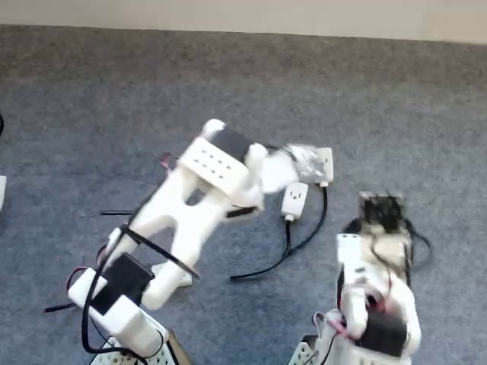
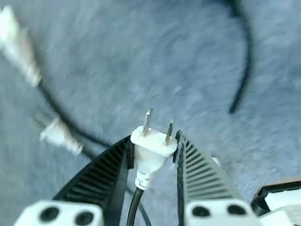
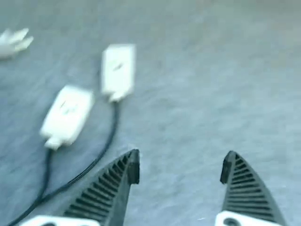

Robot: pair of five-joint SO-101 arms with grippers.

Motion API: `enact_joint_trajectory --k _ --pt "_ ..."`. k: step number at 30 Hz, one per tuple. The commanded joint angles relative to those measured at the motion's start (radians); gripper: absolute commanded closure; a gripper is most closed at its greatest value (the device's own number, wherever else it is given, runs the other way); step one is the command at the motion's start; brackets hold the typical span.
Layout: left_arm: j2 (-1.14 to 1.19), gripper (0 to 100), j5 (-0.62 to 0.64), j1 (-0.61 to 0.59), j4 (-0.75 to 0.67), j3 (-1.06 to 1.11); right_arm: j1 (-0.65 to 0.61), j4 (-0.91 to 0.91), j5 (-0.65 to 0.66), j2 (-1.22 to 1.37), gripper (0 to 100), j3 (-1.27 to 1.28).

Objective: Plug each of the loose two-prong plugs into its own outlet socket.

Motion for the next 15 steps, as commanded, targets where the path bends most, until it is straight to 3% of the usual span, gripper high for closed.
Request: enact_joint_trajectory --k 1,5,7,11,15 --pt "-0.005 99 0.063 0.105 -0.098 0.015 0.082 0.024 0.026 -0.082 72.4 -0.041" --pt "-0.005 98 0.071 0.176 -0.169 0.093 0.022 -0.005 0.025 -0.013 72.4 -0.012" --pt "-0.007 92 0.077 0.18 -0.189 0.113 0.008 -0.018 0.025 -0.007 72.4 0.001" --pt "-0.016 74 0.14 0.105 -0.203 0.111 0.004 -0.018 0.025 -0.002 72.4 0.002" --pt "-0.018 74 0.14 0.008 -0.203 0.111 0.002 -0.018 0.025 0.002 72.4 0.002"
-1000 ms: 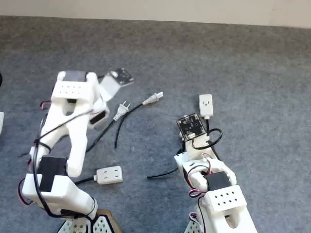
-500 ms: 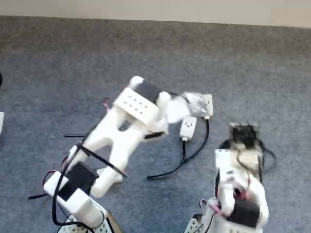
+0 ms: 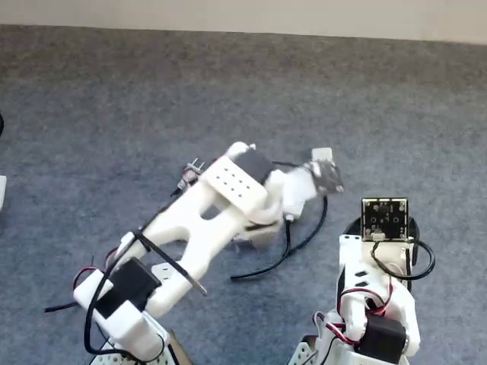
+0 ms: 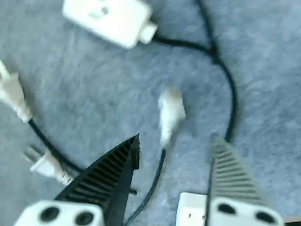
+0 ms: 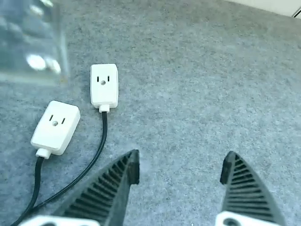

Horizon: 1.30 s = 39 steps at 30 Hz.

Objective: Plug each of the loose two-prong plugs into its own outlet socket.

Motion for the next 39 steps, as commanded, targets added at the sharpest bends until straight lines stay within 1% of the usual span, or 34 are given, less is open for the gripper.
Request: enact_joint_trajectory --k 1,5,7,11,14,16,18,20,23,27,28,29,31,32,33,35,39 --pt "-0.018 74 0.012 -0.114 -0.009 -0.005 -0.016 -0.022 0.011 0.03 72.4 -0.007" --pt "-0.019 74 0.015 -0.185 -0.018 -0.013 -0.016 -0.024 0.012 0.03 72.4 -0.007" --pt "-0.019 74 0.031 -0.251 -0.015 -0.054 -0.033 -0.024 0.015 0.033 72.4 -0.007" --pt "-0.019 74 0.229 -0.467 -0.015 -0.119 -0.127 -0.036 0.061 0.12 72.4 -0.008" --pt "-0.019 74 0.325 -0.642 -0.008 -0.105 -0.194 -0.111 0.057 0.315 72.4 -0.041" --pt "-0.015 74 0.362 -0.75 -0.003 -0.081 -0.249 -0.148 0.054 0.496 72.4 -0.113" --pt "-0.015 74 0.393 -0.845 -0.011 -0.045 -0.328 -0.147 0.054 0.702 72.4 -0.223" --pt "-0.012 74 0.413 -0.912 -0.04 -0.002 -0.401 -0.116 0.054 0.901 72.4 -0.361" --pt "-0.01 74 0.436 -0.986 -0.138 0.117 -0.513 0.01 0.055 1.165 72.4 -0.585" --pt "-0.01 74 0.457 -1.052 -0.367 0.321 -0.667 0.163 0.072 1.409 72.4 -0.825" --pt "-0.01 74 0.457 -1.058 -0.422 0.372 -0.705 0.191 0.112 1.449 72.4 -0.871" --pt "-0.01 74 0.456 -1.061 -0.474 0.424 -0.745 0.213 0.19 1.481 72.4 -0.912" --pt "-0.01 74 0.446 -1.064 -0.56 0.515 -0.806 0.24 0.399 1.532 72.4 -0.966" --pt "-0.018 74 0.42 -1.069 -0.588 0.549 -0.828 0.251 0.488 1.552 72.4 -0.98" --pt "-0.021 74 0.397 -1.086 -0.603 0.565 -0.846 0.26 0.543 1.573 72.4 -0.99" --pt "-0.03 74 0.388 -1.115 -0.6 0.57 -0.875 0.257 0.585 1.596 72.4 -1.04" --pt "-0.028 74 0.388 -1.118 -0.606 0.575 -0.9 0.245 0.669 1.636 72.4 -1.116"
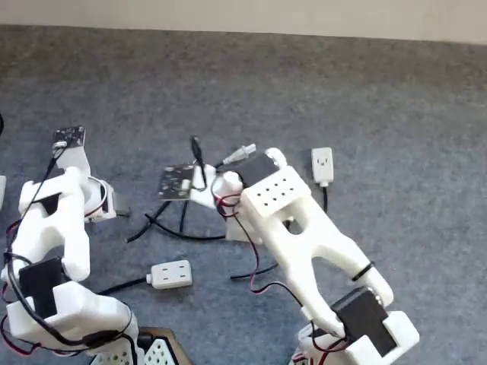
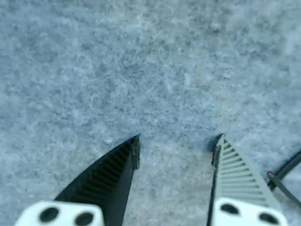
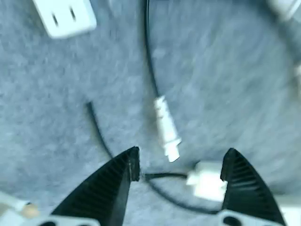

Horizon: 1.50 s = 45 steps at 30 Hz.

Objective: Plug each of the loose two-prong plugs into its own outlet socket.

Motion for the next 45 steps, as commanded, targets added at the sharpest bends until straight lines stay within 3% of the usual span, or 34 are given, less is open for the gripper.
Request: enact_joint_trajectory --k 1,9,14,37,45 --pt "0.002 74 -0.015 -0.015 -0.015 0.013 -0.038 -0.028 0.114 0.027 72.4 -0.082" --pt "0.002 74 -0.015 -0.015 -0.015 0.013 -0.025 -0.245 0.193 0.151 73.0 0.097" --pt "0.002 74 -0.015 -0.015 -0.015 0.013 -0.012 -0.255 0.193 0.216 82.3 0.102" --pt "0.002 74 -0.015 -0.015 -0.012 0.013 0.005 -0.312 0.195 0.226 82.6 0.111" --pt "0.002 74 -0.015 -0.015 -0.012 0.013 0.018 -0.372 0.189 0.337 82.6 0.108"
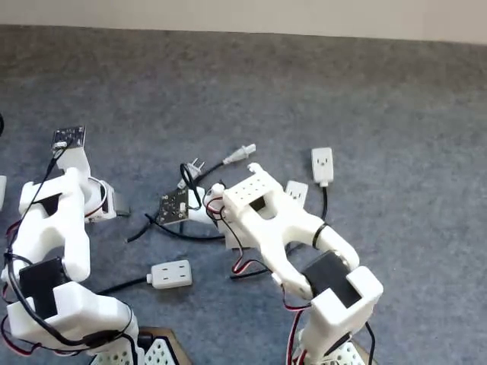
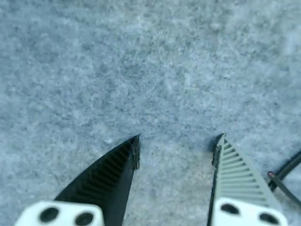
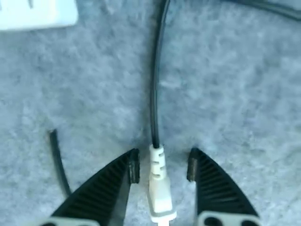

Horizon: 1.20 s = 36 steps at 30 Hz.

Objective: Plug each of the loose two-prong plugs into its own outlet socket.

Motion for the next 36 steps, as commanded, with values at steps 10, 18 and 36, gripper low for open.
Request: enact_joint_trajectory --k 10,18,36 --pt "0.004 74 -0.009 -0.01 -0.005 0.007 0.038 -0.036 0.012 0.019 92.6 -0.01" --pt "0.004 74 -0.009 -0.008 -0.006 0.007 0.038 -0.019 0.008 0.016 99.5 -0.013" --pt "-0.013 74 -0.354 0.073 0.572 -0.72 0.036 0.147 -1.06 -0.567 99.5 -0.308"
